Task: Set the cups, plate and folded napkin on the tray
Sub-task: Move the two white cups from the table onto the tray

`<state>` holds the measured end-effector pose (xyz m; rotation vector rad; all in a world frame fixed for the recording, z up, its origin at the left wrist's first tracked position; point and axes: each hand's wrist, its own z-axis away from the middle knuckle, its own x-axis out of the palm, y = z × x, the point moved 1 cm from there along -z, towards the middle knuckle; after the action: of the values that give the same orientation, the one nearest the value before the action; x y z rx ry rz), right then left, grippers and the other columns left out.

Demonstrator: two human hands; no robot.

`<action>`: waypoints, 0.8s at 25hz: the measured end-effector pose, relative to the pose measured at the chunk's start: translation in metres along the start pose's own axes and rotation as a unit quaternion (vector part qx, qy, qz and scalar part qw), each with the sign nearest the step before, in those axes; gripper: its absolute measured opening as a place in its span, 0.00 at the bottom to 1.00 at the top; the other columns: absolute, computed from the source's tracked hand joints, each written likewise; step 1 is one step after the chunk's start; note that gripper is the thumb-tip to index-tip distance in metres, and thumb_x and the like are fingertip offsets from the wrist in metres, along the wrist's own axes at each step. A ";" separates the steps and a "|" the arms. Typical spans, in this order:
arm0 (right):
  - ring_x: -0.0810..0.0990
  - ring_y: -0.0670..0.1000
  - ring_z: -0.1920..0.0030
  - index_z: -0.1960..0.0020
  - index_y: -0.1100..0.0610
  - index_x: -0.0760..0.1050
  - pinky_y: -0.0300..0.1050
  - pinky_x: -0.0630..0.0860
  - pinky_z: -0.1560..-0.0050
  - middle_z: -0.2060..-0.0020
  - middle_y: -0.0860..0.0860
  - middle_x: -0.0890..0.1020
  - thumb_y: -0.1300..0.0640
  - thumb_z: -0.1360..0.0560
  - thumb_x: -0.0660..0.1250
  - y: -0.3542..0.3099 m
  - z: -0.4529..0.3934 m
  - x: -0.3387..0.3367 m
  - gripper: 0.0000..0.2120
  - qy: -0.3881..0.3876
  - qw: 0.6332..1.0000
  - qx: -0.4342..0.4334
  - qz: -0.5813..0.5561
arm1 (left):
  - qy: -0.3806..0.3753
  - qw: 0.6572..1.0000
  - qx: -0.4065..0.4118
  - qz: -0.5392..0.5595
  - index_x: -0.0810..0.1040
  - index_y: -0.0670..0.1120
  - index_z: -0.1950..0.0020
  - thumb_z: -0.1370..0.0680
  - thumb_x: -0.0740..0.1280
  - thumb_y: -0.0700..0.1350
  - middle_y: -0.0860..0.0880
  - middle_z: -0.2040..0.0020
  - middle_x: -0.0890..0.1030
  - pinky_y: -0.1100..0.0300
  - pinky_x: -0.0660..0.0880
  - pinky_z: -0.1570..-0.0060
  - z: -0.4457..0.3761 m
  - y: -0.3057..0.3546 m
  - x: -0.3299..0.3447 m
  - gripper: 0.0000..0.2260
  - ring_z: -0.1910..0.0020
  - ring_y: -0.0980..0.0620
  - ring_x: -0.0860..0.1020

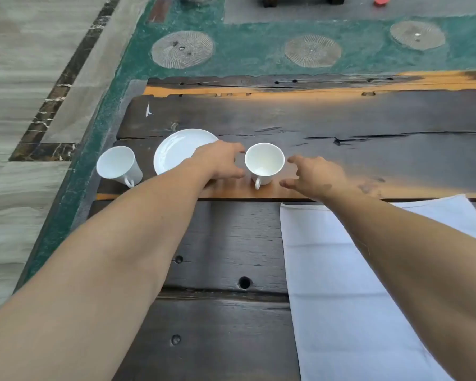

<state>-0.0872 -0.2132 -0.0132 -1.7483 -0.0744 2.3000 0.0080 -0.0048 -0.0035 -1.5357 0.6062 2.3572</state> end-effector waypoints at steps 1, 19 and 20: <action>0.78 0.58 0.42 0.30 0.48 0.66 0.50 0.74 0.52 0.44 0.53 0.81 0.36 0.27 0.66 -0.003 -0.005 0.000 0.30 0.000 1.000 0.004 -0.004 | -0.005 1.000 0.006 0.016 0.66 0.56 0.28 0.28 0.70 0.56 0.51 0.42 0.80 0.50 0.76 0.46 -0.003 0.002 -0.001 0.30 0.44 0.47 0.77; 0.78 0.60 0.49 0.37 0.53 0.66 0.53 0.75 0.55 0.48 0.55 0.81 0.42 0.36 0.78 -0.026 -0.009 0.007 0.35 0.020 0.987 0.036 -0.153 | 0.010 0.991 0.022 0.132 0.68 0.51 0.35 0.37 0.80 0.55 0.48 0.43 0.80 0.47 0.76 0.45 0.004 0.018 0.005 0.36 0.45 0.45 0.77; 0.78 0.60 0.50 0.37 0.53 0.66 0.52 0.75 0.56 0.49 0.55 0.81 0.42 0.36 0.78 -0.027 -0.003 0.004 0.35 0.020 0.987 0.034 -0.154 | 0.011 0.991 0.022 0.130 0.68 0.51 0.35 0.37 0.80 0.55 0.48 0.43 0.80 0.47 0.76 0.45 0.010 0.019 0.003 0.35 0.45 0.45 0.77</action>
<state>-0.0804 -0.1863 -0.0128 -1.6193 -0.2387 2.0221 -0.0100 -0.0168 0.0015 -1.5476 0.9076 2.4947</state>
